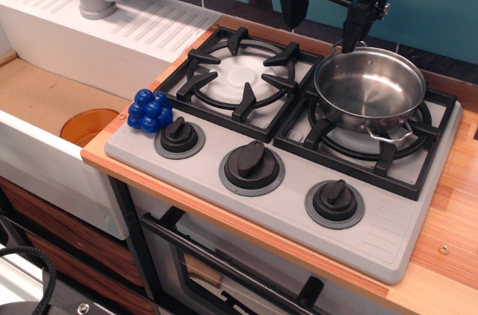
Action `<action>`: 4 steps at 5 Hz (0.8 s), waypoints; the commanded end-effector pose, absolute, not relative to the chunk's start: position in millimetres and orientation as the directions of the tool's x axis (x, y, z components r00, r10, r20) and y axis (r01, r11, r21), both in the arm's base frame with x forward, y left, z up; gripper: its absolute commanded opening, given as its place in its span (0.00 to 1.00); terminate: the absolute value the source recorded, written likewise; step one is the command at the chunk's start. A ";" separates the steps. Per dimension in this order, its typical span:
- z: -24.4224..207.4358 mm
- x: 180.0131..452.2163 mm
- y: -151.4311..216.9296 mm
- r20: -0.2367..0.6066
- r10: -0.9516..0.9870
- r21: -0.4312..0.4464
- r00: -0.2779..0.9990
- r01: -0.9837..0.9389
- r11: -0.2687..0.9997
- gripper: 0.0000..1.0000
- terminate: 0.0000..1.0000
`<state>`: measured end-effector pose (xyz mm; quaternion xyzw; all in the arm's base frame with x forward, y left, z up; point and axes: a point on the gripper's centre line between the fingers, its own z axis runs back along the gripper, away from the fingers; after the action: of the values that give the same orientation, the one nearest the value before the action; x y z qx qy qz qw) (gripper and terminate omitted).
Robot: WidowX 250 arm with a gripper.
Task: Put pan on stove and put blueberry in pan
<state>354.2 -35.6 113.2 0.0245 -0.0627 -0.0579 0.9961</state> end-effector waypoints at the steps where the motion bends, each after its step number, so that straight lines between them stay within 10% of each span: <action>1: 113.2 354.2 -35.6 0.122 -0.118 0.056 0.985 0.112 0.992 1.00 0.00; 4: 53.7 367.0 -29.2 0.199 -0.126 0.046 0.972 0.119 0.992 1.00 0.00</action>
<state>360.6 -30.6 41.1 0.0160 -0.0806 -0.0649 0.9945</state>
